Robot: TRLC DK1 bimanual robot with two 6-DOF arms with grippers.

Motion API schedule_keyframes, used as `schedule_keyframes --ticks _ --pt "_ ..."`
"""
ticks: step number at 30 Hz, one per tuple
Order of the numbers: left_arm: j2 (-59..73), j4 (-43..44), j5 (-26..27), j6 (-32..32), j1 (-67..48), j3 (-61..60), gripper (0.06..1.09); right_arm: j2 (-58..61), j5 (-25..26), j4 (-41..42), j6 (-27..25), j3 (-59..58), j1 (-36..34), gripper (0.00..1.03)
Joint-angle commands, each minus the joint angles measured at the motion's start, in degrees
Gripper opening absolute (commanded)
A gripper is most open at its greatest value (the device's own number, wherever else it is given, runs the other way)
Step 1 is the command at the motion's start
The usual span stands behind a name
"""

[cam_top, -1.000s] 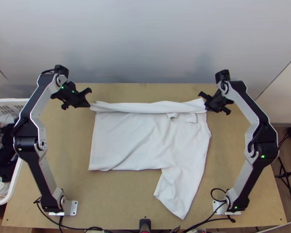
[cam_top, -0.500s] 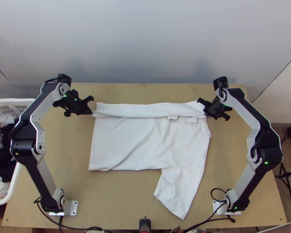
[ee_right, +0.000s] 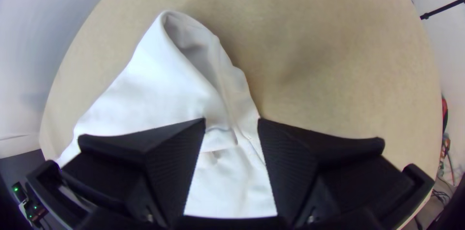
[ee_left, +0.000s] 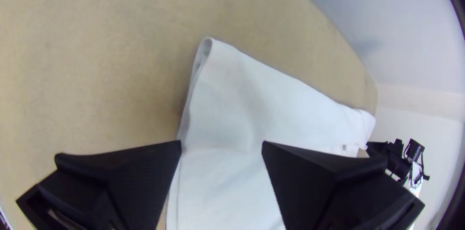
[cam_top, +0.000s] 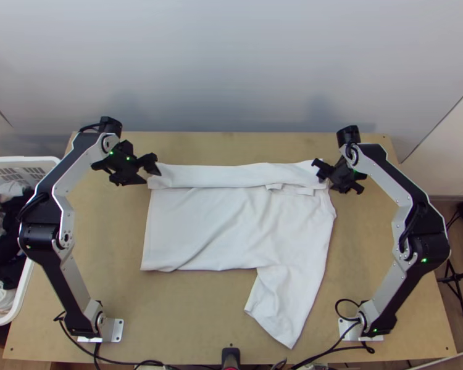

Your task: Fold the t-shirt

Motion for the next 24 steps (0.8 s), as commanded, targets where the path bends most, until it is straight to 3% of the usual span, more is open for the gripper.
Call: schedule_keyframes --ticks 1,9,11,13,14,16,19,24 --pt "-2.26 -0.03 -0.37 2.68 -0.1 0.9 1.03 -3.56 0.91 -0.59 -2.54 -1.05 -0.4 0.76" --pt "-13.15 -0.91 -0.37 6.02 -0.8 -7.19 1.04 -17.09 0.91 -7.88 -3.42 -4.65 1.01 0.82" --pt "-16.58 -0.82 -1.25 9.45 -1.77 -10.97 1.04 -21.31 1.0 -8.32 -2.63 -8.08 1.36 0.82" --pt "-18.25 -1.79 -6.79 10.77 -3.26 -14.39 1.04 -23.86 0.82 -11.84 2.74 -10.72 1.44 0.82" --pt "-18.25 -4.34 -7.93 10.59 -3.61 -14.83 1.04 -24.21 0.03 -15.79 6.87 -11.51 1.88 0.86" --pt "-18.43 -6.98 -8.28 10.77 -4.23 -17.12 1.04 -23.95 -3.66 -21.77 9.42 -12.83 1.88 0.92" --pt "-20.8 -5.57 -11.53 10.86 -4.84 -21.95 1.04 -24.12 -3.75 -28.36 6.95 -16.87 3.55 0.92" --pt "-26.51 -4.16 -12.15 10.95 -5.9 -28.02 1.04 -30.71 -3.93 -27.13 3.97 -27.68 9.27 0.91"
